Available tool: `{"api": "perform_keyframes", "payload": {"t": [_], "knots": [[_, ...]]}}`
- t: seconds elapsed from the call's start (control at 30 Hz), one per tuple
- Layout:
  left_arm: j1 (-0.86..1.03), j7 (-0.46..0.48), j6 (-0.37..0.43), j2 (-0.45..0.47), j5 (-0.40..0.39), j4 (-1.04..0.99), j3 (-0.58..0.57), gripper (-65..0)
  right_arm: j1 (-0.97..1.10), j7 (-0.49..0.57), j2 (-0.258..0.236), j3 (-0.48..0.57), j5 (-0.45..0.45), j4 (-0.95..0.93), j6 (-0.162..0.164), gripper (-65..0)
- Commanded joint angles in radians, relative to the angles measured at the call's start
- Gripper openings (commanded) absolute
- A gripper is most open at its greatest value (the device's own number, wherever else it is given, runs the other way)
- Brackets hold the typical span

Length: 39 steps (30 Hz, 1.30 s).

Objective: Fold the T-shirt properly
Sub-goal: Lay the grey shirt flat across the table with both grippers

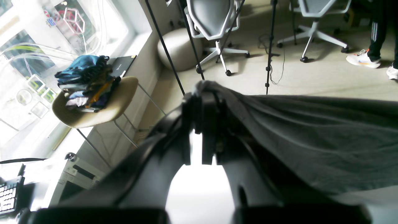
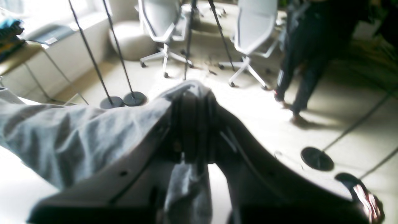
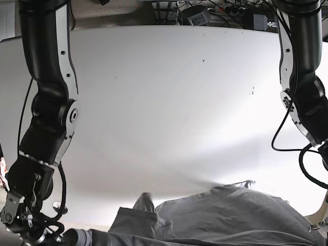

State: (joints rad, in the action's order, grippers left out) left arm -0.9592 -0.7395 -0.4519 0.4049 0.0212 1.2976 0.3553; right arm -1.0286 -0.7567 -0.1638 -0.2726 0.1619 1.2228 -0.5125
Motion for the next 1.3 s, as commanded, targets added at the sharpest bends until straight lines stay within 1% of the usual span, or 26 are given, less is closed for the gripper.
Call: {"api": "perform_keyframes", "payload": {"t": [0.03,0.13,0.17,0.2,0.27,0.37,0.47,0.5,0.57,0.6,0.63,0.7,0.8,0.93,0.97,1.03,1.13,1.17,1.2,1.23,1.27,1.3], "knots": [[0.078,0.010,-0.020,0.012,-0.002,0.101,0.040,-65.0,0.093,-0.022,0.002,-0.003,0.018,0.163,0.008,-63.1],[0.260,-0.007,-0.063,0.006,-0.002,0.205,0.089,-65.0,0.310,-0.067,0.039,-0.061,0.041,0.334,0.008,-63.1],[0.363,-0.007,-0.078,-0.019,-0.002,0.256,0.123,-65.0,0.414,-0.088,0.043,-0.092,0.055,0.400,0.008,-63.1],[0.424,-0.007,-0.089,-0.039,-0.002,0.290,0.150,-65.0,0.480,-0.091,0.045,-0.104,0.066,0.426,0.008,-63.1],[0.541,-0.007,-0.120,-0.073,-0.002,0.348,0.196,-65.0,0.624,-0.086,0.046,-0.118,0.115,0.470,0.008,-63.1],[0.702,-0.009,-0.152,-0.111,-0.002,0.420,0.244,-65.0,0.801,-0.086,0.069,-0.173,0.183,0.539,0.008,-63.1],[0.886,-0.009,-0.180,-0.160,0.000,0.517,0.293,-65.0,0.988,-0.085,0.082,-0.208,0.199,0.590,0.005,-63.1],[0.939,-0.009,-0.180,-0.176,0.000,0.535,0.313,-65.0,1.040,-0.085,0.094,-0.215,0.201,0.602,0.004,-63.1],[1.000,-0.009,-0.181,-0.183,0.000,0.554,0.342,-65.0,1.092,-0.085,0.109,-0.236,0.201,0.612,0.001,-63.1],[1.046,-0.009,-0.190,-0.183,0.000,0.564,0.360,-65.0,1.134,-0.085,0.114,-0.250,0.201,0.613,-0.001,-63.1],[1.083,-0.009,-0.216,-0.185,-0.002,0.569,0.377,-65.0,1.168,-0.085,0.114,-0.259,0.201,0.613,-0.001,-63.1],[1.116,-0.007,-0.238,-0.199,-0.002,0.569,0.413,-65.0,1.206,-0.085,0.114,-0.270,0.201,0.613,-0.001,-63.1],[1.161,-0.005,-0.246,-0.219,0.001,0.569,0.485,-65.0,1.269,-0.085,0.114,-0.271,0.201,0.613,-0.002,-63.1],[1.196,-0.005,-0.246,-0.220,0.004,0.570,0.522,-65.0,1.321,-0.085,0.116,-0.267,0.201,0.613,-0.005,-62.9],[1.204,-0.005,-0.246,-0.220,0.004,0.570,0.529,-65.0,1.327,-0.085,0.117,-0.268,0.201,0.613,-0.018,-62.9],[1.225,-0.005,-0.246,-0.220,0.003,0.570,0.565,-65.0,1.336,-0.085,0.117,-0.273,0.201,0.613,-0.053,-62.9],[1.239,-0.005,-0.246,-0.219,0.004,0.570,0.598,-65.0,1.338,-0.091,0.117,-0.308,0.201,0.615,-0.082,-62.9],[1.241,-0.005,-0.246,-0.217,0.004,0.570,0.600,-65.0,1.344,-0.091,0.117,-0.308,0.201,0.615,-0.105,-62.8],[1.245,-0.005,-0.246,-0.215,0.006,0.570,0.600,-65.0,1.349,-0.091,0.117,-0.310,0.201,0.615,-0.114,-61.8],[1.247,-0.005,-0.246,-0.214,0.006,0.570,0.598,-64.3,1.349,-0.091,0.117,-0.310,0.201,0.621,-0.120,-59.0],[1.245,-0.007,-0.246,-0.214,0.006,0.570,0.597,-60.0,1.350,-0.091,0.116,-0.310,0.201,0.630,-0.120,-53.7],[1.245,-0.007,-0.246,-0.215,0.006,0.570,0.584,-50.6,1.353,-0.091,0.116,-0.310,0.201,0.638,-0.120,-43.0]]}}
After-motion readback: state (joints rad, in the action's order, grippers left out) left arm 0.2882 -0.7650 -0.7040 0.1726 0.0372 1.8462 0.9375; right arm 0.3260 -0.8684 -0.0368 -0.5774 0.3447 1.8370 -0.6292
